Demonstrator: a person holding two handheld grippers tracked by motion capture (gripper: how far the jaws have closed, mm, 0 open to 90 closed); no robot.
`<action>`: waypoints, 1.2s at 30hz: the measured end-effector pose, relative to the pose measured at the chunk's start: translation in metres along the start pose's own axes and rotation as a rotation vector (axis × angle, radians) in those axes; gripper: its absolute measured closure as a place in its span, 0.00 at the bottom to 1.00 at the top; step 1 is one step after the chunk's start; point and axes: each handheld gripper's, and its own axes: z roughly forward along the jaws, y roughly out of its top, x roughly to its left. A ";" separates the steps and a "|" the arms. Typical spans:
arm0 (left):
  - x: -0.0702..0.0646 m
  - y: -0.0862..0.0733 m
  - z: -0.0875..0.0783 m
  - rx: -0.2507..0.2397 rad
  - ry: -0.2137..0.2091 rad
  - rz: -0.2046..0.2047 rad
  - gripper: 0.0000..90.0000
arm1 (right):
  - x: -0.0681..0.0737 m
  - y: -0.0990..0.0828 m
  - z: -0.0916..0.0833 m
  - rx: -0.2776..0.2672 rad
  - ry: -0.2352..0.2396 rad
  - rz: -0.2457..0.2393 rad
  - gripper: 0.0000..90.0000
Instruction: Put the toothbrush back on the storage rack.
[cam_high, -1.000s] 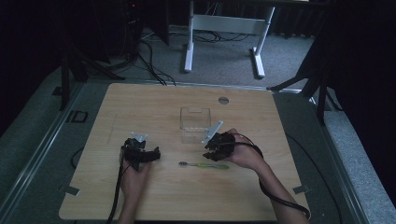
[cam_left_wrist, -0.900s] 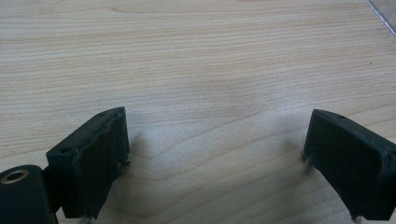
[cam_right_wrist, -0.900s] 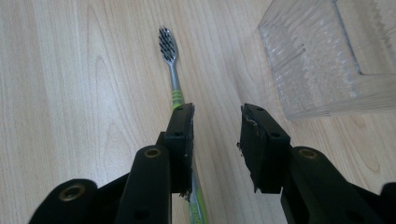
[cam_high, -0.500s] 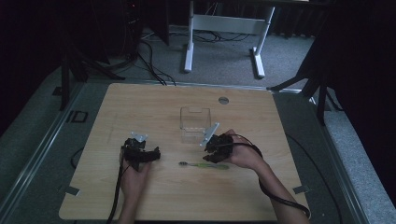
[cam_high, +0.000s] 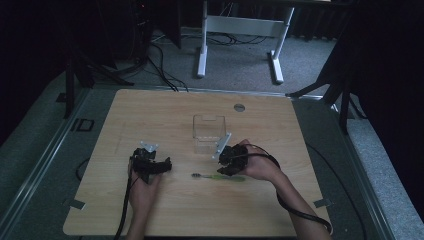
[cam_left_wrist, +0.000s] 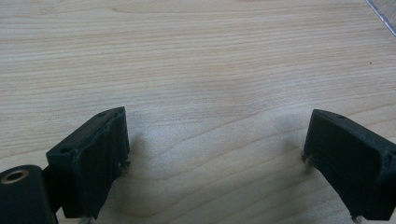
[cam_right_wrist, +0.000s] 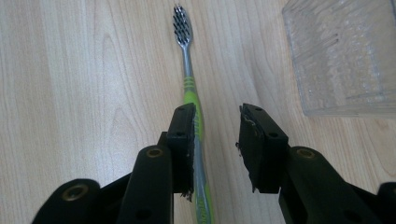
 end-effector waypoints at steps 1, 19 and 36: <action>0.000 0.000 0.000 0.000 0.000 0.000 0.08 | 0.000 0.000 0.001 0.003 0.001 -0.003 0.73; 0.000 0.000 0.000 0.000 0.000 0.000 0.08 | 0.003 0.005 0.008 0.041 0.017 -0.024 0.73; 0.000 0.000 0.000 -0.001 0.000 0.000 0.08 | 0.005 0.008 0.016 0.069 0.034 -0.041 0.73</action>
